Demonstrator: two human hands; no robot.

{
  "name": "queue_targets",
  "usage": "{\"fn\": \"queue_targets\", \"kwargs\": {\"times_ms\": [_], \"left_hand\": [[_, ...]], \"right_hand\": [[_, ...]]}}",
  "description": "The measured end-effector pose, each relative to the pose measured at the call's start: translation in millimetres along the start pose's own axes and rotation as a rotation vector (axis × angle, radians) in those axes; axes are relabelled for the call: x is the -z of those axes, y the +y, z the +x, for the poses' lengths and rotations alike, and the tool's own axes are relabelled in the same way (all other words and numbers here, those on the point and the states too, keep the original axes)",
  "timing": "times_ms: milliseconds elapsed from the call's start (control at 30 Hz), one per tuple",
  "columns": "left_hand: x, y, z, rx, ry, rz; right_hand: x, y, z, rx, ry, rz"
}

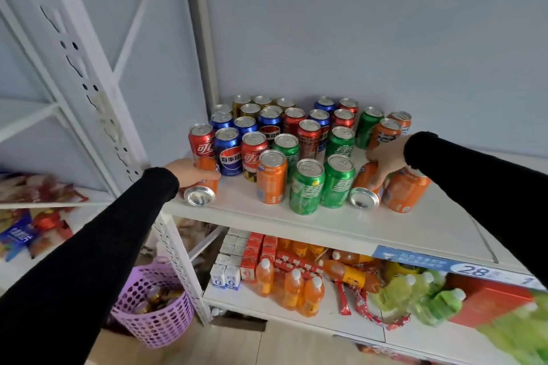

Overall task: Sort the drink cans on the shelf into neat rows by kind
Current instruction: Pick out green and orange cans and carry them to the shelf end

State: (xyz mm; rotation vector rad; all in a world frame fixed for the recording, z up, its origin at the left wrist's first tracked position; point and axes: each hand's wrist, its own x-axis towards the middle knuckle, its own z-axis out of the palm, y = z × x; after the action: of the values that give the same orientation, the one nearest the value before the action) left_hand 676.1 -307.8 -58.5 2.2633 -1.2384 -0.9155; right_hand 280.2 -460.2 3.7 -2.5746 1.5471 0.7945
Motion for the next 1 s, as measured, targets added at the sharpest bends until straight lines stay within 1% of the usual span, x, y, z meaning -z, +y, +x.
{"fn": "queue_targets", "kwargs": {"times_ms": [67, 100, 233, 300, 400, 467, 567, 733, 933, 1000], "left_hand": [[0, -8, 2, -0.008, 0.001, -0.046], [0, -9, -1, -0.028, 0.005, -0.072], [-10, -9, -21, -0.174, 0.037, -0.202], [-20, -10, -28, -0.265, 0.065, -0.298], [-36, -6, -28, -0.382, 0.124, -0.346], [-45, -2, -27, -0.428, 0.148, -0.359], [-57, -1, -25, -0.455, 0.184, -0.329], [-66, 5, -20, -0.465, 0.254, -0.343], [-75, 7, -15, -0.484, 0.395, -0.331], [-78, 6, -15, -0.488, 0.398, -0.360]], "right_hand": [[-5, 3, 0, -0.008, 0.054, 0.007], [-5, 3, -2, -0.007, 0.044, 0.003], [-9, 5, -4, -0.004, 0.077, 0.056], [-13, 4, -6, -0.028, 0.110, 0.033], [-23, 1, -6, -0.027, 0.288, -0.044], [-32, 0, -7, -0.032, 0.424, -0.068], [-42, -6, -8, -0.081, 0.593, -0.113], [-49, -12, -4, -0.157, 0.759, -0.152], [-49, -19, 0, -0.200, 0.829, -0.160], [-51, -17, -1, -0.209, 0.863, -0.130]]}}
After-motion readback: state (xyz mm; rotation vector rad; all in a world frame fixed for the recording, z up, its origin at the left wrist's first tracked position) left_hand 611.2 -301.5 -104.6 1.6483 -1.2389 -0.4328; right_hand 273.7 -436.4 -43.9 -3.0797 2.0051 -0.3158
